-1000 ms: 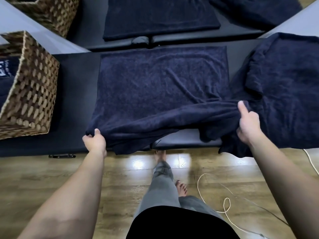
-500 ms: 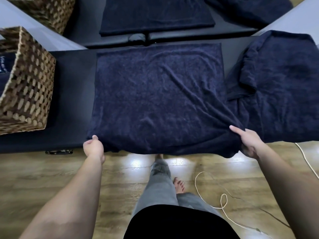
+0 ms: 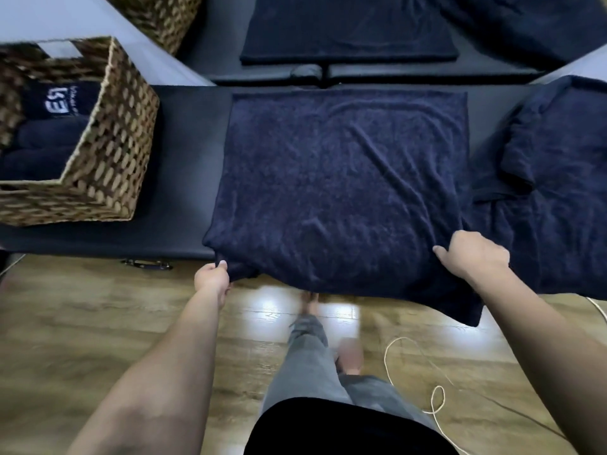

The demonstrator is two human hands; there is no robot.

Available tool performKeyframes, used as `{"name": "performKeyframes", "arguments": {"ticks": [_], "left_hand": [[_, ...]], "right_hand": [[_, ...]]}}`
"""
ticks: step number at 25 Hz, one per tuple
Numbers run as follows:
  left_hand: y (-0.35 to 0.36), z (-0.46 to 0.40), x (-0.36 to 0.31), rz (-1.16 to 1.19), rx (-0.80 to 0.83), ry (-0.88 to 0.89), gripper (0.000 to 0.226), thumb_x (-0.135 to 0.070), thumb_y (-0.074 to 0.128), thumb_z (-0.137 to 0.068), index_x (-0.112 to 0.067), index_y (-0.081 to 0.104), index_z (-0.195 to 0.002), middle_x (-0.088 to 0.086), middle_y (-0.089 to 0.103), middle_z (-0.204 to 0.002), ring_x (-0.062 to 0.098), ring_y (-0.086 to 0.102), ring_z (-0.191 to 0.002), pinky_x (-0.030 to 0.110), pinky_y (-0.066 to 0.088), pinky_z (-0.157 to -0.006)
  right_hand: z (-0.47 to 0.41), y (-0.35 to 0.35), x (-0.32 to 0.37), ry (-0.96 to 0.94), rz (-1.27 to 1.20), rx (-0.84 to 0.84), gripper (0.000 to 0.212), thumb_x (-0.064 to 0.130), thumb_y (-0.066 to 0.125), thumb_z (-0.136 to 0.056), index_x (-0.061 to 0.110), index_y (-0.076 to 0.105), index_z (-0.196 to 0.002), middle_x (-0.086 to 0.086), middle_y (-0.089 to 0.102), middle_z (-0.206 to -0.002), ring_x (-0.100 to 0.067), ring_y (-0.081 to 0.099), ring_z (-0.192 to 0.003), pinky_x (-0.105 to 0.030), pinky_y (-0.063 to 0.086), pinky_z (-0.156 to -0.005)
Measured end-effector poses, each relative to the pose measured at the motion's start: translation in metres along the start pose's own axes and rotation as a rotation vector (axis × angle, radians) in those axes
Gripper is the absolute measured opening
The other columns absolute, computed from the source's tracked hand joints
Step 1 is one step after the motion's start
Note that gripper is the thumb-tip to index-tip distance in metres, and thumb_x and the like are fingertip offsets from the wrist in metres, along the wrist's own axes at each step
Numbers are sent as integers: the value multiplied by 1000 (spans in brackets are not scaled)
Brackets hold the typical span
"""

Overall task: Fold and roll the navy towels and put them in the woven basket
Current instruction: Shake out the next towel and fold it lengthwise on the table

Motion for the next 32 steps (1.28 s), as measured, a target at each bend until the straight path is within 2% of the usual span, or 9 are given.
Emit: {"name": "performKeyframes", "arguments": {"ticks": [4, 8, 11, 14, 19, 22, 26, 29, 32], "left_hand": [[-18, -17, 19, -138, 35, -139, 27, -22, 49, -102, -11, 57, -126, 10, 61, -117, 30, 64, -90, 30, 50, -59], [-32, -16, 45, -400, 209, -287, 21, -28, 39, -105, -16, 55, -113, 6, 60, -114, 19, 63, -80, 31, 43, -73], [-43, -44, 25, -279, 101, -19, 8, -21, 58, -99, -19, 61, -91, 14, 69, -117, 30, 67, -99, 42, 52, -91], [-44, -52, -5, -47, 108, 97, 19, -28, 69, -94, -16, 63, -109, 9, 68, -118, 24, 64, -106, 42, 48, -104], [-25, -50, 2, -52, 331, -66, 52, -43, 73, -90, -13, 50, -126, 3, 64, -116, 18, 61, -101, 29, 40, -82], [-14, -42, 10, -32, 375, -32, 34, -35, 72, -93, -14, 56, -115, -1, 67, -105, 14, 61, -87, 24, 41, -67], [-8, -34, 6, 97, 478, 113, 18, -20, 74, -89, -17, 76, -106, -1, 77, -106, 20, 72, -104, 28, 57, -84], [-5, -27, -3, -160, 440, 336, 27, -44, 75, -72, -26, 76, -92, -3, 67, -112, 19, 62, -110, 40, 50, -101], [2, -12, -11, -496, 383, 544, 5, -30, 68, -87, -29, 70, -92, -12, 49, -115, 11, 37, -112, 30, 28, -99]], "right_hand": [[11, -10, 81, -279, -74, 25, 37, 56, 50, -97, 20, 58, -99, -5, 63, -106, -31, 62, -97, -38, 46, -74], [27, -2, 169, -493, -117, 145, 28, 54, 54, -96, 26, 57, -94, 2, 64, -104, -25, 62, -100, -37, 51, -80], [42, 5, 233, -657, -150, 182, 26, 49, 57, -96, 24, 62, -103, 2, 59, -105, -23, 59, -103, -39, 50, -88], [63, 15, 284, -771, -214, 185, 30, 46, 57, -97, 22, 61, -115, 4, 52, -108, -21, 55, -104, -40, 47, -95], [88, 40, 339, -828, -278, 219, 32, 44, 58, -98, 22, 60, -121, 1, 50, -120, -23, 56, -111, -42, 46, -99], [91, 45, 352, -818, -300, 225, 33, 43, 59, -97, 21, 60, -122, 1, 51, -120, -22, 58, -111, -41, 47, -99], [89, 50, 355, -763, -309, 217, 32, 44, 58, -97, 23, 61, -121, 1, 51, -119, -22, 57, -108, -43, 48, -98], [93, 56, 358, -754, -354, 179, 22, 40, 58, -97, 24, 64, -110, 2, 53, -112, -21, 56, -105, -41, 48, -94], [102, 58, 366, -723, -460, 174, 20, 40, 58, -97, 21, 64, -93, 5, 60, -94, -14, 58, -86, -34, 46, -80]]}}
Point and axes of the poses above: each hand's wrist, its own z-axis away from the middle knuckle, its own y-axis out of the palm, x = y × z, the point moved 5 cm from there along -z, towards the middle knuckle
